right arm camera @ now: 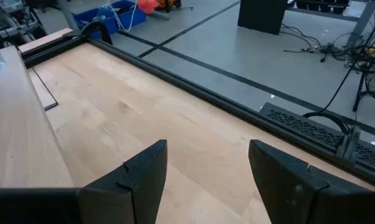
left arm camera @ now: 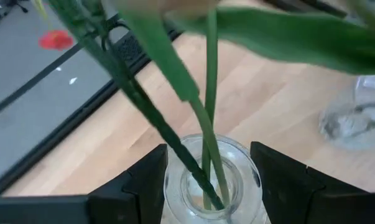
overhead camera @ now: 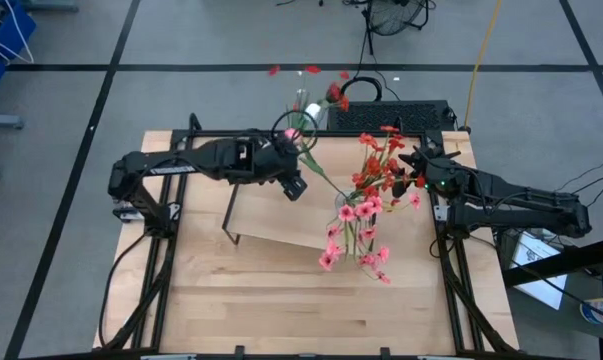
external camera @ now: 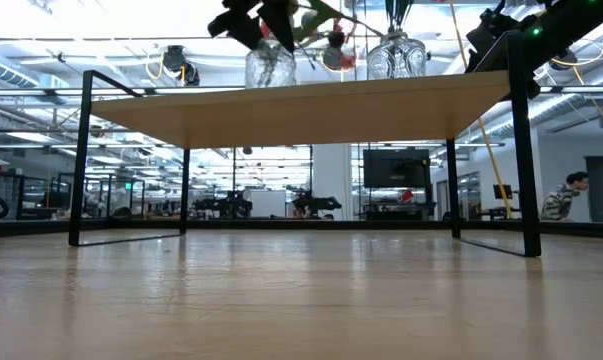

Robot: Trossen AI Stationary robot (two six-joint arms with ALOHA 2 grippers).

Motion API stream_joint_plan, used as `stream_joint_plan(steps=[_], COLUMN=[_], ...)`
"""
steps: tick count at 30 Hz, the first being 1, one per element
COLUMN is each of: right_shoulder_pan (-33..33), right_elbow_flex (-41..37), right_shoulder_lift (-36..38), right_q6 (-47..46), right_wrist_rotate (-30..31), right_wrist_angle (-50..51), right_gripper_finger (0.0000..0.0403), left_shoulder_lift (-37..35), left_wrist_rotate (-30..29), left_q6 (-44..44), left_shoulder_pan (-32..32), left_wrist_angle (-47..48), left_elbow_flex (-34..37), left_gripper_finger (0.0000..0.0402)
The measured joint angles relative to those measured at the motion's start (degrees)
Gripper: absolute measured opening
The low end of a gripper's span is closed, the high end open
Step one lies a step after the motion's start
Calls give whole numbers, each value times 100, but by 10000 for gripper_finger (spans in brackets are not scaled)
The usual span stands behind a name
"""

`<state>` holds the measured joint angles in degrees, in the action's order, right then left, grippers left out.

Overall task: Pick and place flowers into a vace then onto a shelf
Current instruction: Put the transparent flower vase on the shelf

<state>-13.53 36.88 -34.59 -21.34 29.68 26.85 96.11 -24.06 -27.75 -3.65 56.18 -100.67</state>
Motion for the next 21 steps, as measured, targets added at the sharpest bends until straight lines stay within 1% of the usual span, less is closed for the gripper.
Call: stream_joint_plan(steps=[5, 9, 11, 13, 16, 21], right_shoulder_pan=[-1, -15, -42, -98, -165, -343], right_elbow_flex=[2, 2, 2, 2, 2, 2], right_shoulder_lift=[1, 6, -2, -7, -7, -22], right_q6=[144, 228, 269, 277, 267, 154], right_wrist_rotate=[-154, -274, -366, -436, -443, -421], right_wrist_angle=[-1, -7, -21, -28, -46, -92], right_gripper_finger=[219, 219, 219, 219, 219, 219], left_shoulder_lift=[-640, -1236, -1501, -1733, -1965, -2096], left_wrist_rotate=[-154, -306, -478, -542, -771, -516], left_q6=[-369, -634, -710, -810, -878, -802], left_shoulder_pan=[160, 285, 360, 430, 528, 663], left_wrist_angle=[-779, -1175, -1444, -1697, -1720, -1996], left_elbow_flex=[1058, 1861, 2208, 2490, 2838, 3201], left_gripper_finger=[213, 213, 213, 213, 213, 219])
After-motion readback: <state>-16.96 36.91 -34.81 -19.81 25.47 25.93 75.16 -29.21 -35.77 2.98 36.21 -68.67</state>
